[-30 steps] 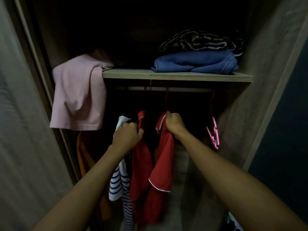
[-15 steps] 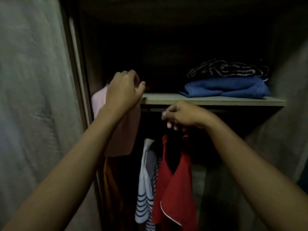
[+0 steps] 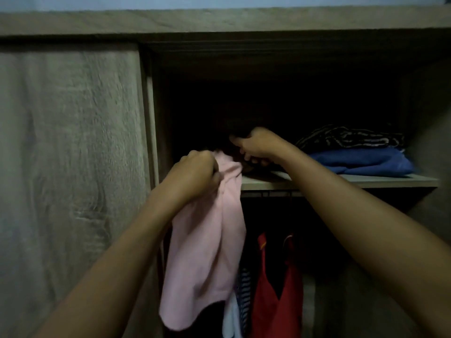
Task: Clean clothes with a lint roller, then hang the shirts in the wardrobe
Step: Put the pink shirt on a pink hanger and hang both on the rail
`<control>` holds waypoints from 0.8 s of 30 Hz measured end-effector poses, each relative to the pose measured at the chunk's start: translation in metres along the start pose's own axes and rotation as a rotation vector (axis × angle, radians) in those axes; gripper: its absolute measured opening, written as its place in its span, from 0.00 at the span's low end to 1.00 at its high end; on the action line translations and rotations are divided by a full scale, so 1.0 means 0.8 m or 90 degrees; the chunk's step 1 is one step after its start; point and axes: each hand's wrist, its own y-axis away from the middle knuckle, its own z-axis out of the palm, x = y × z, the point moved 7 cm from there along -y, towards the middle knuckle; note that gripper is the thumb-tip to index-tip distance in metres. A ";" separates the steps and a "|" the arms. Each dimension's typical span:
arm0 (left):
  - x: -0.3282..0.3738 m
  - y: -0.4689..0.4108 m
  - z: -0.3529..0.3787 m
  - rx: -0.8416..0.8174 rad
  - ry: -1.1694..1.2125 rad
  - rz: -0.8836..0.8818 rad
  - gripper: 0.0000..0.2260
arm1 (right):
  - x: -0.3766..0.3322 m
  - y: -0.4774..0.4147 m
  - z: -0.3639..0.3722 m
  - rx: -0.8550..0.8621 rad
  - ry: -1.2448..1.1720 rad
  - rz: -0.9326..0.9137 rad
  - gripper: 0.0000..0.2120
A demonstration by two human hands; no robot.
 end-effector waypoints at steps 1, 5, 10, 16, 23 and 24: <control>0.006 0.010 -0.003 -0.007 0.017 0.033 0.12 | -0.003 -0.002 0.006 -0.009 -0.003 0.021 0.31; 0.033 0.034 -0.004 -0.078 0.064 0.156 0.15 | -0.023 -0.002 0.039 -0.089 0.011 0.057 0.37; 0.030 0.042 0.000 -0.149 0.159 0.166 0.12 | -0.046 0.001 0.046 -0.150 0.216 -0.014 0.22; -0.003 0.040 -0.045 0.125 0.209 0.101 0.09 | -0.032 0.043 0.012 -0.035 0.077 -0.117 0.14; -0.029 0.039 -0.041 0.253 0.237 -0.030 0.08 | 0.011 0.142 -0.031 0.086 0.070 -0.254 0.10; -0.031 0.040 -0.038 0.250 0.246 -0.039 0.08 | 0.019 0.155 -0.035 0.096 0.057 -0.263 0.08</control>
